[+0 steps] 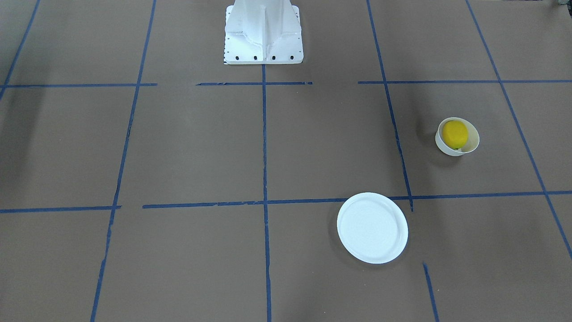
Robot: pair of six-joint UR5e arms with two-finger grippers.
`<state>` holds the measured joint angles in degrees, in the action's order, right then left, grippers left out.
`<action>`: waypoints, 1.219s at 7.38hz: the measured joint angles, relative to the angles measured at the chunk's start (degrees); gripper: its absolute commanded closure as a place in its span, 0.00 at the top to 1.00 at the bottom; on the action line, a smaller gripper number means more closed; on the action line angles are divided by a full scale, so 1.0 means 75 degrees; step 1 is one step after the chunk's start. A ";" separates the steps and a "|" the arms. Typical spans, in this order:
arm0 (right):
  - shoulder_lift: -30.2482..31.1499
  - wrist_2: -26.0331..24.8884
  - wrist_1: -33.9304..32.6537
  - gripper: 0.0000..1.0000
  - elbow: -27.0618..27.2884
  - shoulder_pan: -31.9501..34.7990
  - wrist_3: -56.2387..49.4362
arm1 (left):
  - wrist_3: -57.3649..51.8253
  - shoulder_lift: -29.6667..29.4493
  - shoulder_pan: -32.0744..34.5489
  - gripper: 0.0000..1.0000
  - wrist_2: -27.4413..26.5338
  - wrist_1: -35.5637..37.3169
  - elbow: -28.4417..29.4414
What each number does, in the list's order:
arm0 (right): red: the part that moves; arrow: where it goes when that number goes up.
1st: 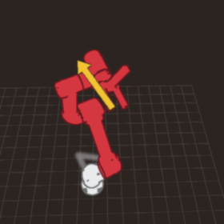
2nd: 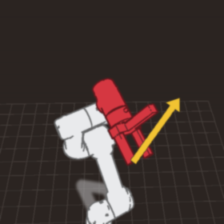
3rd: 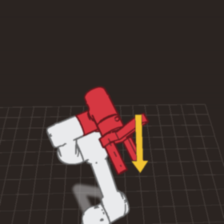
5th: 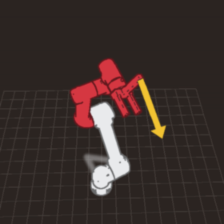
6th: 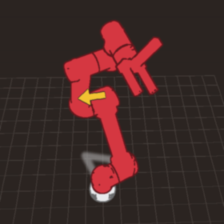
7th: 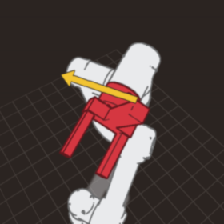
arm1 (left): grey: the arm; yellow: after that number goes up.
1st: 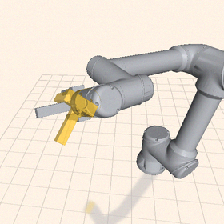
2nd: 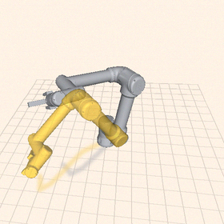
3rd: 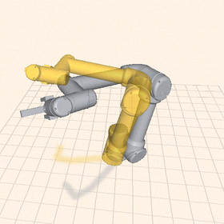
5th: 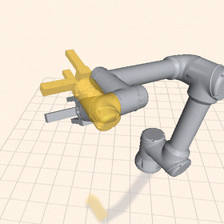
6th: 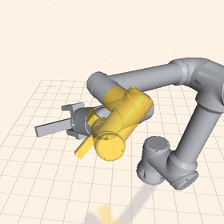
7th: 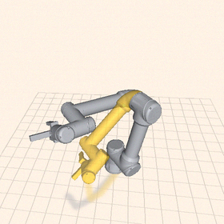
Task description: Move lemon from plate to bowl
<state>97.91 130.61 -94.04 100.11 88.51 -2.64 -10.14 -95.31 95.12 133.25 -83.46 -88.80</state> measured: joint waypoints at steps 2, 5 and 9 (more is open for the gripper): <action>0.0000 0.0000 0.0000 1.00 0.0000 0.0000 0.0000 | 0.0021 0.0432 0.0007 1.00 0.0014 0.0263 -0.0448; 0.0000 0.0000 0.0000 1.00 0.0000 0.0000 0.0000 | 0.0008 0.0872 -0.0020 1.00 0.0030 0.0283 -0.0963; 0.0000 0.0000 0.0000 1.00 0.0000 0.0000 0.0000 | 0.0007 0.0423 -0.0053 1.00 0.0015 0.0292 -0.0898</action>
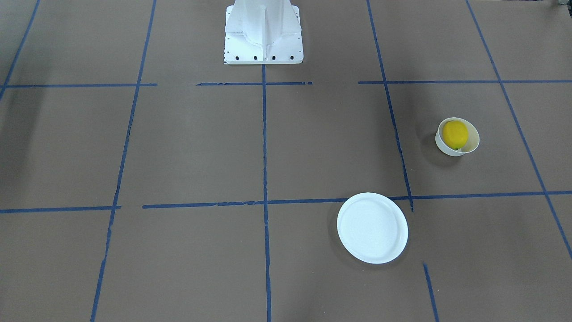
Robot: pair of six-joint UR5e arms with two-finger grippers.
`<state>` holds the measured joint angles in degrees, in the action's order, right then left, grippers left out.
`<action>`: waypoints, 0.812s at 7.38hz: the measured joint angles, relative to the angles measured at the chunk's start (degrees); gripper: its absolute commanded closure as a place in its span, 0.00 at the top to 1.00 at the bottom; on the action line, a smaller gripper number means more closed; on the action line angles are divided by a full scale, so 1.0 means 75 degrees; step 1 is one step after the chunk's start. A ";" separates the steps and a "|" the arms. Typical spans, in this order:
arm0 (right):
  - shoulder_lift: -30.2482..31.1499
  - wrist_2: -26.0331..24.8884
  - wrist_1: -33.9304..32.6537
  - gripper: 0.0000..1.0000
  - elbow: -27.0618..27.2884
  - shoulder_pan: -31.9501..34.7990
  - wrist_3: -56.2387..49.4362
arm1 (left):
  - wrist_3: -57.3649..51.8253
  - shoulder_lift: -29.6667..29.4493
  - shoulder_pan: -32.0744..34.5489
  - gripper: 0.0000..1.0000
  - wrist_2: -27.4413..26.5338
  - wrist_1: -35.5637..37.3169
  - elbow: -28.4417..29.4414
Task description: Move lemon from plate to bowl
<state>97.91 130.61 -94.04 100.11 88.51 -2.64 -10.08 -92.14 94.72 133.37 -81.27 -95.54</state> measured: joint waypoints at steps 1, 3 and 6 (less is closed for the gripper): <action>0.0000 0.0000 0.0000 1.00 0.0000 0.0000 0.0000 | -0.0002 -0.0041 -0.0008 1.00 -0.0027 0.0019 -0.0007; 0.0000 0.0000 0.0000 1.00 0.0000 0.0000 0.0000 | -0.0008 -0.0019 -0.0017 1.00 -0.0017 0.0049 -0.0092; 0.0000 0.0000 0.0000 1.00 0.0000 0.0000 0.0000 | -0.0011 0.0143 -0.0027 1.00 0.0012 0.0061 -0.0280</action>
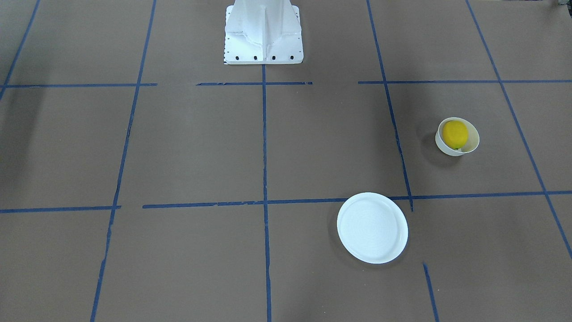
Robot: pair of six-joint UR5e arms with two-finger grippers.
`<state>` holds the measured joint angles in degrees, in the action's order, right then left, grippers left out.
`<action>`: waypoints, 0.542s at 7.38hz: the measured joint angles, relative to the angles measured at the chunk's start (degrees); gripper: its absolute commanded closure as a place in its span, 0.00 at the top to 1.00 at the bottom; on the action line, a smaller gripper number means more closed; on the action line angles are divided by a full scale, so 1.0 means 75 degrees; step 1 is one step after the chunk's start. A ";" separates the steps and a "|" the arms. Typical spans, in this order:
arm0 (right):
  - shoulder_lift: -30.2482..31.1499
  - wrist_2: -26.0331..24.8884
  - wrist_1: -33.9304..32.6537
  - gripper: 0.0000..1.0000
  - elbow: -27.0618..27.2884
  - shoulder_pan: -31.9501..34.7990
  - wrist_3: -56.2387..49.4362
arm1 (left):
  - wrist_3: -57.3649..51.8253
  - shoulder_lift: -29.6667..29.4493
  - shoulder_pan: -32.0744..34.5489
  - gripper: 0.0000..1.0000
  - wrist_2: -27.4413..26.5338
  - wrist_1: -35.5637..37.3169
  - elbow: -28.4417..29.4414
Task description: Move lemon from plate to bowl
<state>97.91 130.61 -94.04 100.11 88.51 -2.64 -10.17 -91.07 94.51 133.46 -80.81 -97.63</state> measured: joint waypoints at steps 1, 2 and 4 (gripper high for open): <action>0.0000 0.0000 0.0000 1.00 0.0000 0.0000 0.0000 | -0.0002 0.0016 -0.0002 1.00 0.0007 -0.0010 -0.0026; 0.0000 0.0000 0.0000 1.00 0.0000 0.0000 0.0000 | -0.0003 0.0019 -0.0003 1.00 0.0013 -0.0018 -0.0047; 0.0000 0.0000 0.0000 1.00 0.0000 0.0000 0.0000 | -0.0004 0.0017 -0.0004 1.00 0.0017 -0.0030 -0.0057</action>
